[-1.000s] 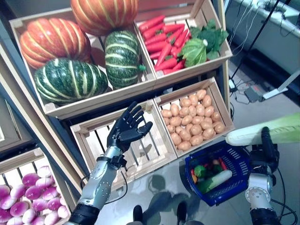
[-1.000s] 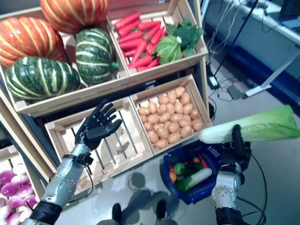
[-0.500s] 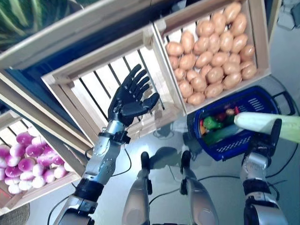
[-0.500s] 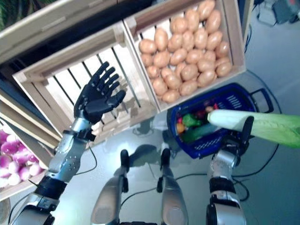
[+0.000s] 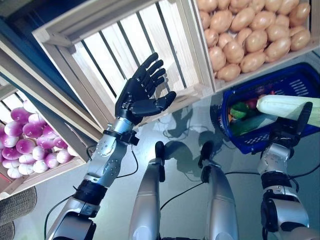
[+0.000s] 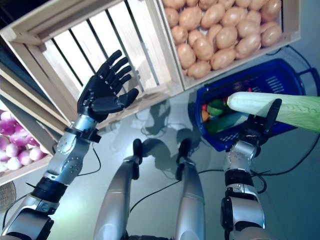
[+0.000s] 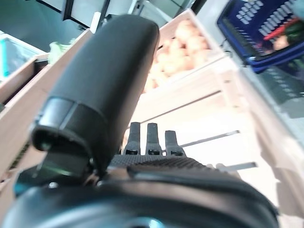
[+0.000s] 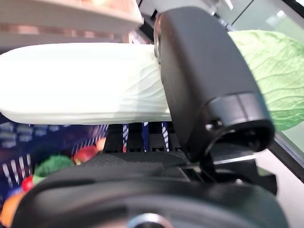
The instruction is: Put vegetables into the basket
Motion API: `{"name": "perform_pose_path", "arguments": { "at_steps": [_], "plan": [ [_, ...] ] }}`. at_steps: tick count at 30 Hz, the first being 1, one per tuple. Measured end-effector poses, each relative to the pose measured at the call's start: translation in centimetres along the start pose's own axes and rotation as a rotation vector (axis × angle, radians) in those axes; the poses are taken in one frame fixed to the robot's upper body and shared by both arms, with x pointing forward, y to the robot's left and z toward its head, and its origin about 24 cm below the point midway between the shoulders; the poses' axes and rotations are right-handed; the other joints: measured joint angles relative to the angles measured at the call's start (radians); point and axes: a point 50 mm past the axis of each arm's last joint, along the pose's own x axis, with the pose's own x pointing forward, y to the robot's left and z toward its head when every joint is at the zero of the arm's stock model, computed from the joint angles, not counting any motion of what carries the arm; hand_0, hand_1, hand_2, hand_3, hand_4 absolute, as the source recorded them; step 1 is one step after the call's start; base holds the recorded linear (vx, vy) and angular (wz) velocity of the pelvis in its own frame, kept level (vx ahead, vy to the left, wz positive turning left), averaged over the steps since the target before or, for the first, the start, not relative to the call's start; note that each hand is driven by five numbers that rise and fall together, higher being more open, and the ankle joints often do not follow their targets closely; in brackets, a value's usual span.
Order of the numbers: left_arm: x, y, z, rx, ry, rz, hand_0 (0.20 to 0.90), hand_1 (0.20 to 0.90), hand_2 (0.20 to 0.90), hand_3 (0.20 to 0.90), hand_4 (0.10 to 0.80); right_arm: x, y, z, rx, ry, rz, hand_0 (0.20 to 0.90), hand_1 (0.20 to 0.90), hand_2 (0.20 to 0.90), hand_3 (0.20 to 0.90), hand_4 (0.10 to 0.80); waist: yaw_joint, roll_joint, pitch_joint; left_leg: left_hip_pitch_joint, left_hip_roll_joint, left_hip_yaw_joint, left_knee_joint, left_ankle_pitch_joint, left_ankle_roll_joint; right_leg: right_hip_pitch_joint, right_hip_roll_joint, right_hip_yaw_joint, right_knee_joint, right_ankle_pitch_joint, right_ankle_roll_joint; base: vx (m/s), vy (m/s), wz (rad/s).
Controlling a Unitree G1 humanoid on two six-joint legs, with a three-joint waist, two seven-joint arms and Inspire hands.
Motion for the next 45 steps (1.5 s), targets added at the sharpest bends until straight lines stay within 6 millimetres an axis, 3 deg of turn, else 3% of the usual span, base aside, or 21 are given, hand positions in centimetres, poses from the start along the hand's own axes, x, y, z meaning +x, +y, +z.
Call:
{"name": "perform_pose_path", "arguments": {
  "at_steps": [6, 10, 14, 20, 21, 22, 45],
  "plan": [
    [0.6, 0.2, 1.2, 0.034, -0.029, -0.01, 0.9, 0.9, 0.9, 0.9, 0.8, 0.3, 0.1, 0.4, -0.053, -0.015, -0.055, 0.3, 0.3, 0.3, 0.3, 0.4, 0.0, 0.002, 0.0, -0.11, 0.001, 0.005, 0.161, -0.065, 0.01, -0.116, -0.02, 0.028, 0.157, -0.052, 0.002, 0.005, -0.011, -0.04],
    [1.0, 0.1, 1.6, 0.037, -0.043, -0.007, 0.9, 0.9, 0.9, 0.9, 0.8, 0.5, 0.3, 0.0, -0.089, 0.01, -0.086, 0.3, 0.3, 0.3, 0.3, 0.4, 0.003, 0.002, 0.001, -0.179, 0.005, 0.005, 0.219, -0.076, 0.011, -0.186, -0.024, 0.04, 0.21, -0.059, -0.003, 0.015, -0.006, -0.02],
    [1.0, 0.1, 1.6, 0.037, -0.042, -0.003, 0.9, 0.9, 0.9, 0.9, 0.8, 0.4, -0.5, -0.5, -0.121, 0.037, -0.121, 0.3, 0.3, 0.3, 0.3, 0.4, 0.009, 0.002, 0.001, -0.183, 0.002, 0.0, 0.231, -0.079, 0.01, -0.193, -0.026, 0.043, 0.225, -0.063, -0.003, 0.052, -0.018, -0.02],
    [1.1, -0.3, 2.0, 0.023, -0.062, -0.013, 0.9, 0.9, 0.9, 0.9, 0.8, 0.4, 0.0, -0.7, -0.146, 0.033, -0.111, 0.3, 0.3, 0.3, 0.3, 0.4, 0.012, 0.003, 0.001, -0.199, -0.01, -0.022, 0.252, -0.085, 0.005, -0.205, -0.028, 0.042, 0.249, -0.071, -0.005, 0.009, -0.001, 0.01],
    [1.1, -0.4, 2.1, 0.022, -0.067, -0.018, 0.9, 0.9, 0.9, 0.9, 0.8, 0.4, 0.2, -0.7, -0.156, 0.031, -0.109, 0.446, 0.446, 0.446, 0.446, 0.497, 0.012, 0.003, 0.001, -0.202, -0.01, -0.022, 0.257, -0.087, 0.006, -0.209, -0.029, 0.043, 0.255, -0.074, -0.005, 0.0, 0.0, 0.0],
    [1.1, -0.5, 2.2, 0.022, -0.071, -0.022, 0.9, 0.9, 0.9, 0.9, 0.8, 0.4, 0.4, -0.8, -0.174, 0.027, -0.11, 0.9, 0.9, 0.9, 0.9, 0.8, 0.014, 0.003, 0.001, -0.205, -0.01, -0.022, 0.257, -0.087, 0.006, -0.212, -0.029, 0.043, 0.255, -0.074, -0.005, 0.042, 0.01, 0.02],
    [1.1, -0.6, 2.2, 0.018, -0.074, -0.017, 0.9, 0.9, 0.9, 0.9, 0.8, 0.8, 2.9, -0.6, -0.29, -0.042, -0.128, 0.9, 0.9, 0.9, 0.9, 0.8, 0.035, 0.003, 0.001, -0.208, -0.015, -0.031, 0.267, -0.093, 0.004, -0.209, -0.031, 0.038, 0.268, -0.085, -0.008, 0.021, 0.016, 0.0]
  ]
}}
